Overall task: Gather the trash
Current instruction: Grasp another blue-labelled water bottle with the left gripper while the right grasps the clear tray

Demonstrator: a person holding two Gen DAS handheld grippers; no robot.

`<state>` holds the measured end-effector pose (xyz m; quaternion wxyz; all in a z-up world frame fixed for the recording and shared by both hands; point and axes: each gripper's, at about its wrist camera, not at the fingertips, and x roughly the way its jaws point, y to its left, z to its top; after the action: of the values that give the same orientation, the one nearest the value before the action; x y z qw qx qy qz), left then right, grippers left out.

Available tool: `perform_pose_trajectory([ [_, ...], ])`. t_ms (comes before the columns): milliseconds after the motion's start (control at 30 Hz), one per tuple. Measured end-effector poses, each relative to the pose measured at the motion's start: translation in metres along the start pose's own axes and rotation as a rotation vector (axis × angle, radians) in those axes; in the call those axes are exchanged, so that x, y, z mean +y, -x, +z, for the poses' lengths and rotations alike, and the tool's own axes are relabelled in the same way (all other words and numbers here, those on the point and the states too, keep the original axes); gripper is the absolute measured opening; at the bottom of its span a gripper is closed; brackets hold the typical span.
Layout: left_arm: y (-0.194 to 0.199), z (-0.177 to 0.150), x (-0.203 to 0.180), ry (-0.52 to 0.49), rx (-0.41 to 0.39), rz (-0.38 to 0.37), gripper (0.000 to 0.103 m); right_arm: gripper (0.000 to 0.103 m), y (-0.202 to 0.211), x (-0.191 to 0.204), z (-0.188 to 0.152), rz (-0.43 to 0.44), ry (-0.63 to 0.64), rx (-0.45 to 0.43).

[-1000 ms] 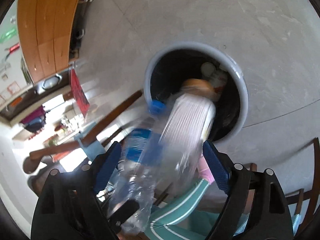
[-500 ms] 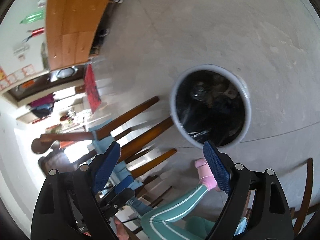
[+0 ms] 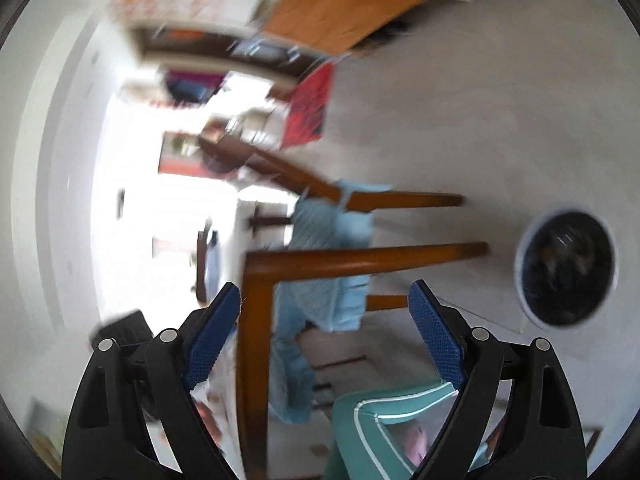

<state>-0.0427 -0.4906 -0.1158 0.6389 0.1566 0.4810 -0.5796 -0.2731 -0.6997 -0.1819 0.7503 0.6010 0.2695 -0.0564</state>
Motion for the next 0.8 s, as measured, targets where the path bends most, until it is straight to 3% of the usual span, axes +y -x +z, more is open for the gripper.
perform_pose_trajectory([
  [200,0.111,-0.010,0.070,0.104,-0.126,0.147,0.087,0.086,-0.079,0.109,-0.018,0.066,0.183,0.151],
  [400,0.192,-0.057,0.127,0.189,-0.186,0.320,0.088,0.087,-0.165,0.187,-0.059,0.095,0.319,0.323],
  [600,0.245,-0.100,0.180,0.321,-0.229,0.400,0.095,0.088,-0.245,0.237,-0.108,0.075,0.426,0.505],
  [800,0.268,-0.141,0.228,0.417,-0.216,0.443,0.095,0.087,-0.301,0.259,-0.142,0.053,0.467,0.609],
])
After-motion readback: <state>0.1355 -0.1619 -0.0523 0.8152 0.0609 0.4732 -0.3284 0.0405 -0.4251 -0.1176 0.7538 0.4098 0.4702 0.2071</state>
